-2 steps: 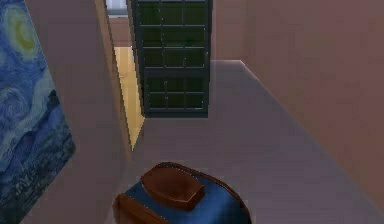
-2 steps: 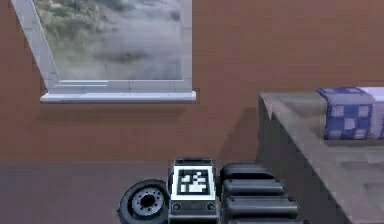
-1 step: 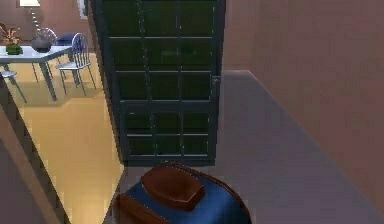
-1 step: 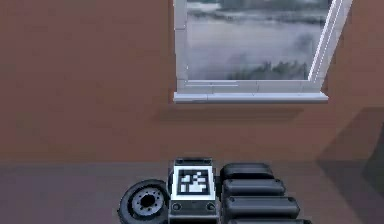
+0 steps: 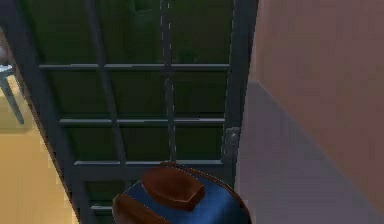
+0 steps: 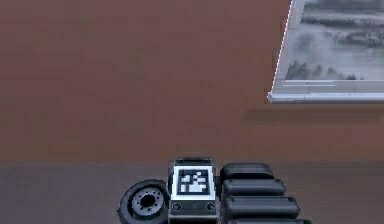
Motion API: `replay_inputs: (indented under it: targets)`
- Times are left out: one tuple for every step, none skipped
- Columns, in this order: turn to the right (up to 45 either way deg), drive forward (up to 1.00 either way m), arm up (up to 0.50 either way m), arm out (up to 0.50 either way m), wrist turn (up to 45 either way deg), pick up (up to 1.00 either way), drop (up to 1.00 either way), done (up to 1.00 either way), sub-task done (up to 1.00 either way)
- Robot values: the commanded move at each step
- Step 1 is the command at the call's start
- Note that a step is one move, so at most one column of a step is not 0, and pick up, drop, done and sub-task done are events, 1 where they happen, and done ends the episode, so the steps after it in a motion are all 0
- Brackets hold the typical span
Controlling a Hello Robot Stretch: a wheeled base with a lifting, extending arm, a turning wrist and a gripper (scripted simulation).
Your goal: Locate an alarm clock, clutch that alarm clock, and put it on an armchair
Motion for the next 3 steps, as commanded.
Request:
replay_inputs:
  targets:
    - [-45.0, 0.0, 0.0, 0.0, 0.0, 0.0, 0.0, 0.0, 0.0]
    - [-15.0, 0.0, 0.0, 0.0, 0.0, 0.0, 0.0, 0.0, 0.0]
    - [0.0, 1.0, 0.0, 0.0, 0.0, 0.0, 0.0, 0.0, 0.0]
